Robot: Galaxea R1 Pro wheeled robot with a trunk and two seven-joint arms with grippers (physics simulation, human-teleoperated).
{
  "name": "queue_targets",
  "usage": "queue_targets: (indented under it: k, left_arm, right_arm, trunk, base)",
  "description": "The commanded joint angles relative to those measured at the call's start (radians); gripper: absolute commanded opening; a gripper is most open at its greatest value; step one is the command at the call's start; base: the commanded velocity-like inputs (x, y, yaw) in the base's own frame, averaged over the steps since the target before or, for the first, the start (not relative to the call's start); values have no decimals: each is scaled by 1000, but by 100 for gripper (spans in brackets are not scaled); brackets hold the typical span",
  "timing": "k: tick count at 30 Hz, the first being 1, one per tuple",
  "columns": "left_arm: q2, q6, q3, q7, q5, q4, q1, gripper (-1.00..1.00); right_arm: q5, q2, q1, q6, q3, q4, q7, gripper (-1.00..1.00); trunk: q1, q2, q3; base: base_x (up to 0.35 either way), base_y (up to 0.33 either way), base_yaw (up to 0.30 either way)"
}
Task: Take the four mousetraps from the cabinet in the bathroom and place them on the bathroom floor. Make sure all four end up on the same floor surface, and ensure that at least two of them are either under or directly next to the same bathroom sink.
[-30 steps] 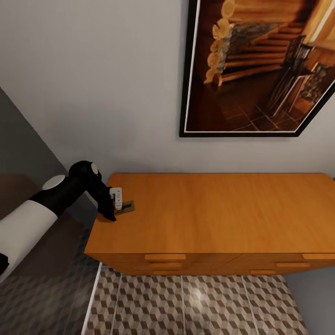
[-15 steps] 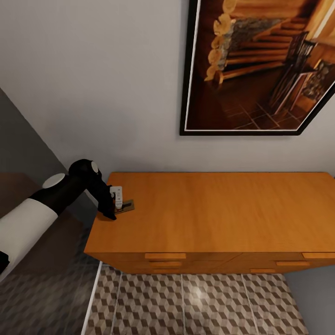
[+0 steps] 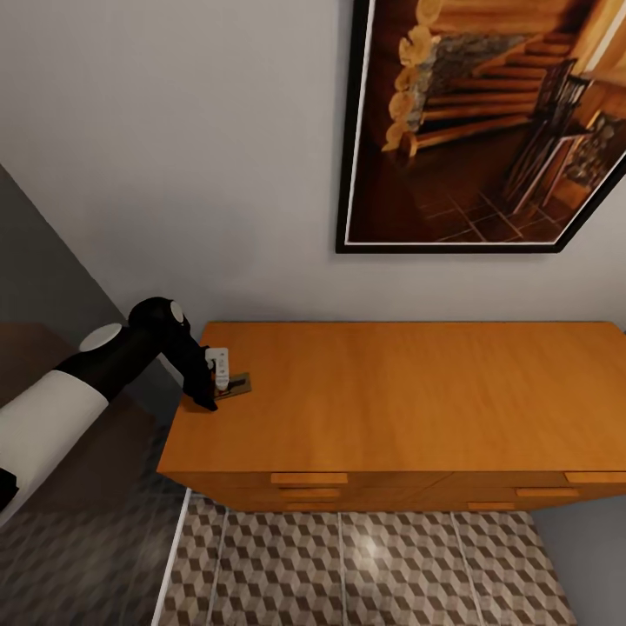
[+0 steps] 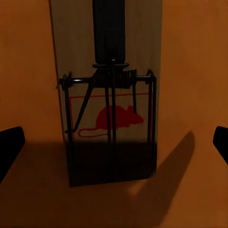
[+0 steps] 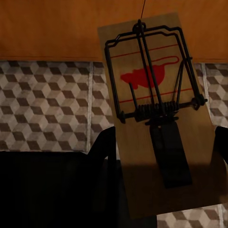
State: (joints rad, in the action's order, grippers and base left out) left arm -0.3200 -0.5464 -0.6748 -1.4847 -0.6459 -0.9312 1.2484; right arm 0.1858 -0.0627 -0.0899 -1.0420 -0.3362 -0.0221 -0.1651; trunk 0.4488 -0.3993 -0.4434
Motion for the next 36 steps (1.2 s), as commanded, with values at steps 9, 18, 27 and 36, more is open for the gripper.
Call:
queue_targets:
  k: [9,18,27,36]
  left_arm:
    - [-1,-10,-2,0,-7,14,-13,100]
    - [-1,-10,-2,2,-6,15,-13,-100]
    - [-1,-10,-2,2,-6,15,-13,-100]
    - [-1,-10,-2,2,-6,15,-13,-100]
  right_arm:
    - [9,0,-1,-4,-9,1,-1,-100]
    - [9,0,-1,-4,-9,1,-1,-100]
    - [9,0,-1,-4,-9,1,-1,-100]
    - [9,0,-1,-4,-9,1,-1,-100]
  trunk:
    - [1,-1,-2]
    - [1,-1,-2]
    - [1,-1,-2]
    - [1,-1,-2]
  base:
    - [0,0,0]
    - [0,0,0]
    - [0,0,0]
    - [0,0,0]
